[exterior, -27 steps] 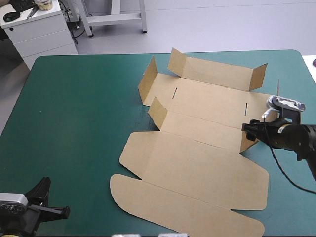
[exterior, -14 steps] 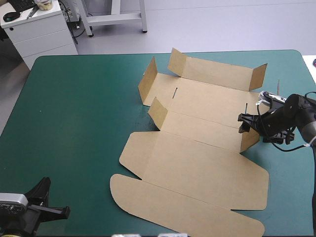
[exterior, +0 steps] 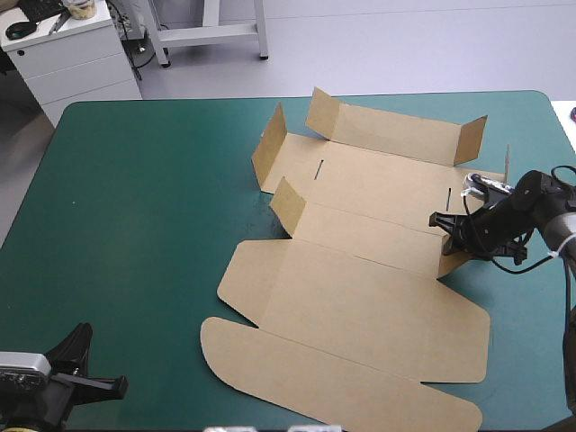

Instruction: Fold the box

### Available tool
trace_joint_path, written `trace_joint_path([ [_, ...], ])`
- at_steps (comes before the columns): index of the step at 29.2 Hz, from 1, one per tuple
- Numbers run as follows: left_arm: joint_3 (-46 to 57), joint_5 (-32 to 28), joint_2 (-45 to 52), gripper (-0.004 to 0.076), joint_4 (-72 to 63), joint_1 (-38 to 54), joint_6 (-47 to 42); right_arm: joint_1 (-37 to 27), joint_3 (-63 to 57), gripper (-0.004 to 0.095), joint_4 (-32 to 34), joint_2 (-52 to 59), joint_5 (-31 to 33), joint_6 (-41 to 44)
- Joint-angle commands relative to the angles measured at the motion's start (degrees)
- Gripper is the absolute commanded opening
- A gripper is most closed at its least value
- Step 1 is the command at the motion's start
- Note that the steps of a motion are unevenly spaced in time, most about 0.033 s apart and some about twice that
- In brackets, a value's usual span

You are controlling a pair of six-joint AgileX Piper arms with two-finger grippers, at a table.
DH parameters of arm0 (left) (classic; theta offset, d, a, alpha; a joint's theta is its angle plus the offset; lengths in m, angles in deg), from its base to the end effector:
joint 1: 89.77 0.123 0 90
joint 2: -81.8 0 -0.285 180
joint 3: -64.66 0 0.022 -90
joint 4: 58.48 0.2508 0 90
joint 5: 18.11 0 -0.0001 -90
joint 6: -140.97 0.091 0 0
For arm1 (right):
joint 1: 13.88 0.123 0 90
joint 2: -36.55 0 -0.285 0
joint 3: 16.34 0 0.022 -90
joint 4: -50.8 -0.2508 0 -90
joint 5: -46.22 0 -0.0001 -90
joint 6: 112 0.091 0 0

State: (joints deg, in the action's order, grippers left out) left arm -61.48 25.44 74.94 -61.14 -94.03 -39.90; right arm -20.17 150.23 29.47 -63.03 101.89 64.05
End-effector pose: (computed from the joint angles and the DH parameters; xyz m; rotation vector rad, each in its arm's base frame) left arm 0.0129 -0.0039 0.2764 0.0459 1.8201 -0.1162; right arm 0.3078 -0.0064 0.2417 0.3194 2.8665 0.4496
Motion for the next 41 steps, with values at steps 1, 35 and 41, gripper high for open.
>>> trace_joint_path([
  [1, -1.7, -4.1, 0.8, -0.0010, -0.2, -0.5, -0.2, -0.4, 1.6, -0.0005, -1.1, 1.8, 0.6, -1.5],
  [35, -1.7, -4.1, 0.8, -0.0010, -0.2, -0.5, -0.2, 22.8, 38.3, -0.0020, 10.6, -16.2, 10.4, -49.2],
  [41, -1.7, -4.1, 0.8, -0.0010, -0.2, -0.5, 0.1, 29.0, 44.9, -0.0020, 10.6, -21.2, 9.6, -64.7],
])
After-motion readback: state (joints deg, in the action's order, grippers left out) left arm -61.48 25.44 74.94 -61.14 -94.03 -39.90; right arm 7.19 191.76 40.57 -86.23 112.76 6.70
